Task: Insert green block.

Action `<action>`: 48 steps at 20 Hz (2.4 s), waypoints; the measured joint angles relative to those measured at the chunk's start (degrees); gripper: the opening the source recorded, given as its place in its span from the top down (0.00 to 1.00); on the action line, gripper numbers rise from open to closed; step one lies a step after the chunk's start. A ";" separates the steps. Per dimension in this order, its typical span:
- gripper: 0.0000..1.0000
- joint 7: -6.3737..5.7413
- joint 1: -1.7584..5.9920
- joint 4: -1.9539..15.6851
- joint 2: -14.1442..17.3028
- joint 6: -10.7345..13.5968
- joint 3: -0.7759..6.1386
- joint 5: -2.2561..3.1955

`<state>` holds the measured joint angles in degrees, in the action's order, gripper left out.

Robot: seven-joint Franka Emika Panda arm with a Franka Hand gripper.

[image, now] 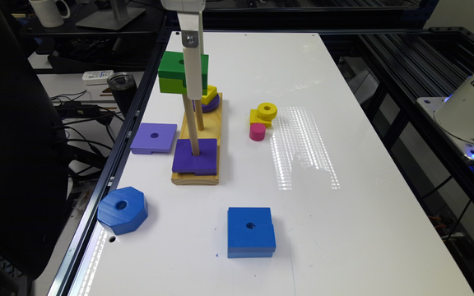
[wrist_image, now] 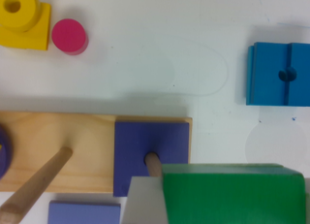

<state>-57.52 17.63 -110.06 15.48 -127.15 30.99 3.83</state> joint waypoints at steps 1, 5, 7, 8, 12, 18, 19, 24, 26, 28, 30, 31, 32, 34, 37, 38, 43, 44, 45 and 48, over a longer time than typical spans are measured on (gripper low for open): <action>1.00 0.01 0.03 -0.06 0.00 -0.01 0.00 0.00; 1.00 0.02 0.05 -0.08 0.00 -0.02 0.00 0.00; 1.00 0.02 0.06 -0.08 0.00 -0.02 0.00 0.00; 1.00 0.02 0.06 -0.08 0.00 -0.02 0.00 0.00; 1.00 0.06 0.15 -0.08 0.00 -0.02 0.00 0.00; 1.00 0.15 0.32 -0.08 0.00 -0.03 -0.04 0.00; 1.00 0.19 0.38 -0.08 0.00 -0.03 -0.06 0.00; 1.00 0.32 0.69 -0.08 0.00 -0.03 -0.07 0.00; 1.00 0.34 0.75 -0.08 0.00 -0.03 -0.07 0.00; 1.00 0.39 0.84 -0.08 0.00 -0.03 -0.07 0.00; 1.00 0.47 0.95 -0.08 0.00 -0.03 -0.08 0.00; 1.00 0.52 0.99 -0.08 0.00 -0.03 -0.10 0.00; 1.00 0.56 1.04 -0.08 0.00 -0.03 -0.12 0.00; 1.00 0.90 1.31 -0.08 0.00 -0.04 -0.16 0.00; 1.00 1.23 1.65 -0.08 0.00 -0.04 -0.12 0.00; 1.00 1.25 1.67 -0.08 0.00 -0.04 -0.12 0.00; 1.00 1.25 1.67 -0.08 0.00 -0.04 -0.10 0.00; 1.00 1.25 1.67 -0.08 0.00 -0.04 -0.10 0.00; 1.00 1.26 1.67 -0.07 0.00 -0.04 -0.10 0.00; 1.00 1.26 1.67 -0.08 0.00 -0.04 -0.10 0.00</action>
<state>-56.26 19.30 -110.14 15.48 -127.20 30.89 3.83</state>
